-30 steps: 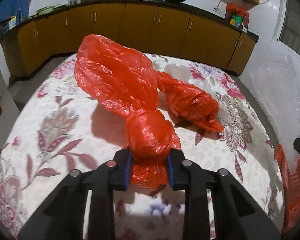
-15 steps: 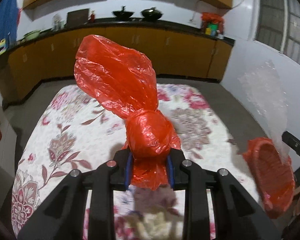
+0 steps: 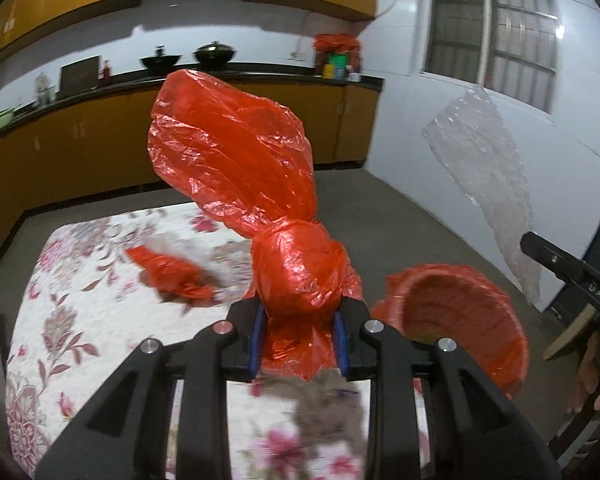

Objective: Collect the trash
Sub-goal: 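Carry the red bag and bubble wrap to the basket and release them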

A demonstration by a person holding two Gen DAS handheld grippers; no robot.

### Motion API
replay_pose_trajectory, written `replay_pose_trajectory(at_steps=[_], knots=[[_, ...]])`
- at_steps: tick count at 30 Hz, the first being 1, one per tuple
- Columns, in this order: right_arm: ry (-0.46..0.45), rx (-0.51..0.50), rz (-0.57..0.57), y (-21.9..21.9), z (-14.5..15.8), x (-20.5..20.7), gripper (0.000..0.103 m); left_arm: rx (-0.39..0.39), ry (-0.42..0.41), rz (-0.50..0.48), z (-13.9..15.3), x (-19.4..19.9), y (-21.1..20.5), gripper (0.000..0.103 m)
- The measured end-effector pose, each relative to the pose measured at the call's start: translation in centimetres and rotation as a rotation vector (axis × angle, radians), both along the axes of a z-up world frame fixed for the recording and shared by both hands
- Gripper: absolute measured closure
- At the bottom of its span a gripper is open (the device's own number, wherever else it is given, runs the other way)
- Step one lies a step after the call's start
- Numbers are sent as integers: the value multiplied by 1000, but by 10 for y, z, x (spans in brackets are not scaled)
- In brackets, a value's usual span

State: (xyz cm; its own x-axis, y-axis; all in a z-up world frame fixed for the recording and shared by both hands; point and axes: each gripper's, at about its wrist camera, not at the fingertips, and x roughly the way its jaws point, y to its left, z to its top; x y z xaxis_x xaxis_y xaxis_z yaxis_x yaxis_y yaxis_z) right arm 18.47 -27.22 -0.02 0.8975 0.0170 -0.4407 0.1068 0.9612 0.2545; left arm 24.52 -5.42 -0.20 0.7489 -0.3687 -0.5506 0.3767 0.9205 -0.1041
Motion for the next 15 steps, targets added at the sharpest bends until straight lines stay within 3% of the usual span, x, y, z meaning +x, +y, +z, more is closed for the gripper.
replay_pose_trajectory(at_steps=[15], knots=[[40, 37, -145, -47, -17, -39, 91, -6, 21, -222, -8, -33, -99, 75]])
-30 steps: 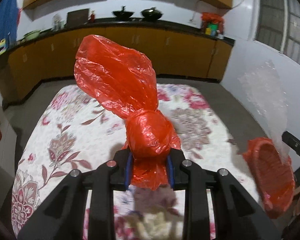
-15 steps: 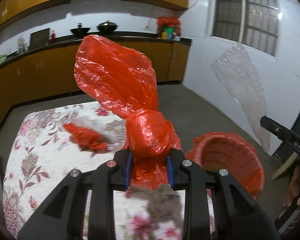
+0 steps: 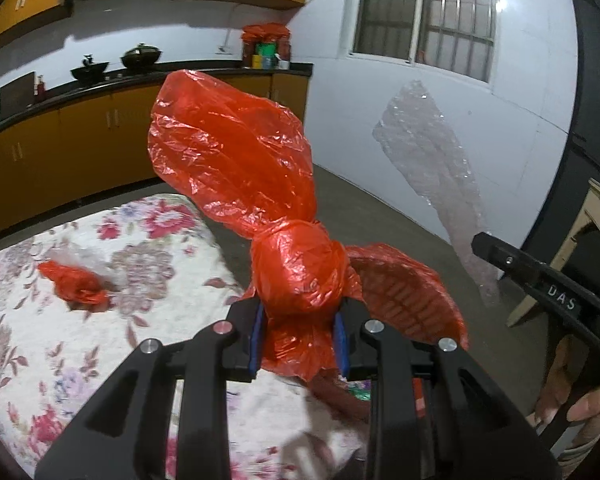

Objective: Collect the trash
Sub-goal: 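Carry the red bag and bubble wrap to the basket and release them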

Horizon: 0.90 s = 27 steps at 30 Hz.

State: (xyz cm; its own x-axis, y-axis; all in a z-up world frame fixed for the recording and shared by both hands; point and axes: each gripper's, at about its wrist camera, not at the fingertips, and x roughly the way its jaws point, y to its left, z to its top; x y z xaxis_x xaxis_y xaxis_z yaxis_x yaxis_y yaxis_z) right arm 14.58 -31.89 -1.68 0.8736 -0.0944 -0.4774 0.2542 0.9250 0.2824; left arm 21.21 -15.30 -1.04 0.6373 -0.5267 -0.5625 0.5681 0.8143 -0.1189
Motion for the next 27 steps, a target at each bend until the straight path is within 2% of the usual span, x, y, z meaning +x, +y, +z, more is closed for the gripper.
replay_pose_trajectory(at_steps=[15, 21, 24, 27], knots=[[41, 61, -30, -17, -14, -2, 91, 18, 58, -96, -26, -3, -42, 74], [57, 92, -31, -25, -24, -4, 90, 30, 97, -124, -43, -1, -58, 70], [61, 116, -31, -30, -27, -4, 85, 37, 115, -131, -52, 1, -63, 67], [66, 142, -36, -34, -32, -5, 70, 50, 133, -135, -62, 4, -66, 62]])
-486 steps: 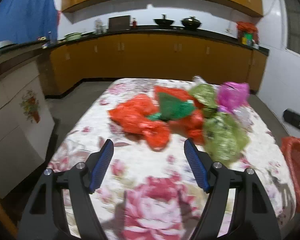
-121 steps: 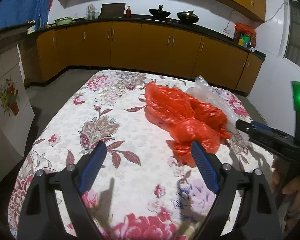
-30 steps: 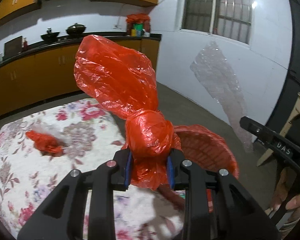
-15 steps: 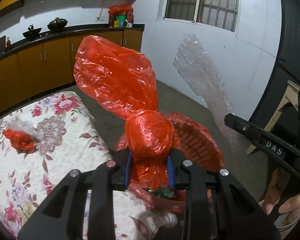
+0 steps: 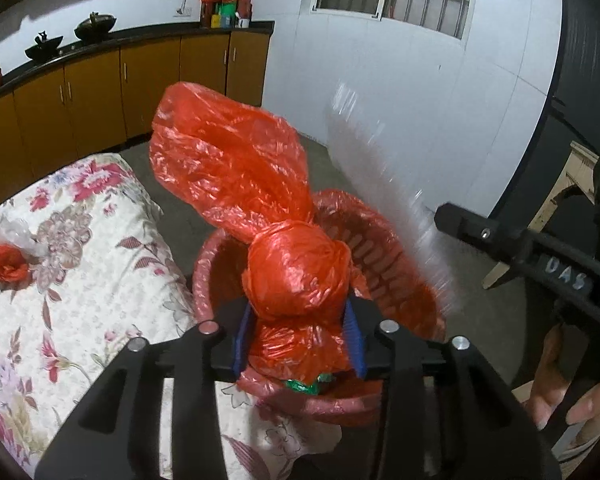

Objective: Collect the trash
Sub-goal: 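Carry the red bag and bubble wrap to the basket and release them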

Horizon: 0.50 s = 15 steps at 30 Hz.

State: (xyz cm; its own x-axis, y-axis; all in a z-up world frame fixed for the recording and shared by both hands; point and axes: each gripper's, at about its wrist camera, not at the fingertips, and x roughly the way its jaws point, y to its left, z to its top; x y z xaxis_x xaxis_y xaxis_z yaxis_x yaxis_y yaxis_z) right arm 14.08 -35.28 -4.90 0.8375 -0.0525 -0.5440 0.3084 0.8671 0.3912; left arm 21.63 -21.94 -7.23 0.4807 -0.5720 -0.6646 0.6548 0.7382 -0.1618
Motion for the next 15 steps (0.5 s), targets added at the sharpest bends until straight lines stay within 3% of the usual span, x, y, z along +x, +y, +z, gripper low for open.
replay_pose_trajectory(at_steps=[7, 15], knots=[[13, 5, -22, -5, -4, -2, 67, 22, 44, 5, -21, 7, 2, 51], [14, -24, -27, -4, 1, -2, 67, 12, 24, 89, -18, 15, 27, 44]])
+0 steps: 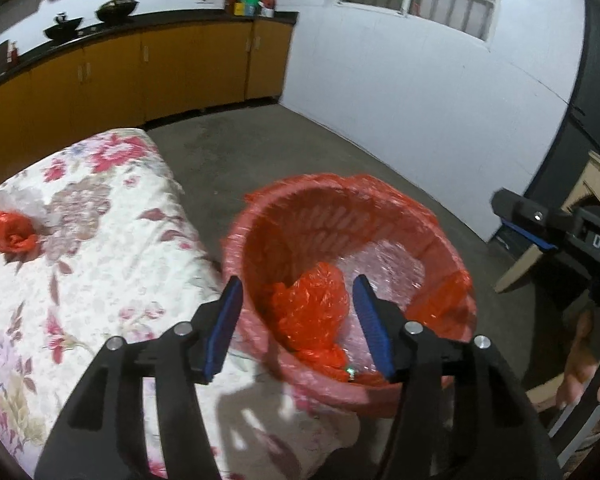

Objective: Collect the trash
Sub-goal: 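Carry the red bag and bubble wrap to the basket and release them, then grasp the last red bag with the right tool while the left tool grasps a clear bag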

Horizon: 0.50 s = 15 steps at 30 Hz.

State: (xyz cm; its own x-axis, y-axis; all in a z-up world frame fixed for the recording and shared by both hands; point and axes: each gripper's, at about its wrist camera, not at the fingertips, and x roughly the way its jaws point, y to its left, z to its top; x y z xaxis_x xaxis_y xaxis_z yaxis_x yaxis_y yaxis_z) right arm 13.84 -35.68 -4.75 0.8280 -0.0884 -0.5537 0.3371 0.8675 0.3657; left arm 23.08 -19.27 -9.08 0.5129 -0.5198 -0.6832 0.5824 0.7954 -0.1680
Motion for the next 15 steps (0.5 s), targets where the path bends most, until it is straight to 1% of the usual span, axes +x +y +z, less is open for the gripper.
replay_pose_trajectory(at_steps=[2, 4, 5, 7, 10, 15], knots=[[-2, -15, 12, 5, 2, 2, 63, 5, -20, 41, 3, 2, 12, 41], [-7, -26, 26, 11, 3, 6, 56, 12, -35, 72, 5, 4, 24, 39], [-8, -34, 40, 16, 5, 9, 54, 17, -41, 89, 5, 5, 31, 37], [-9, -48, 67, 24, 6, 15, 48, 30, -57, 135, 6, 8, 49, 35], [-9, -64, 129, 43, 10, 31, 45, 42, -67, 214, 6, 14, 81, 32], [-8, -89, 250, 84, 17, 64, 45, 54, -67, 370, 5, 30, 147, 32]])
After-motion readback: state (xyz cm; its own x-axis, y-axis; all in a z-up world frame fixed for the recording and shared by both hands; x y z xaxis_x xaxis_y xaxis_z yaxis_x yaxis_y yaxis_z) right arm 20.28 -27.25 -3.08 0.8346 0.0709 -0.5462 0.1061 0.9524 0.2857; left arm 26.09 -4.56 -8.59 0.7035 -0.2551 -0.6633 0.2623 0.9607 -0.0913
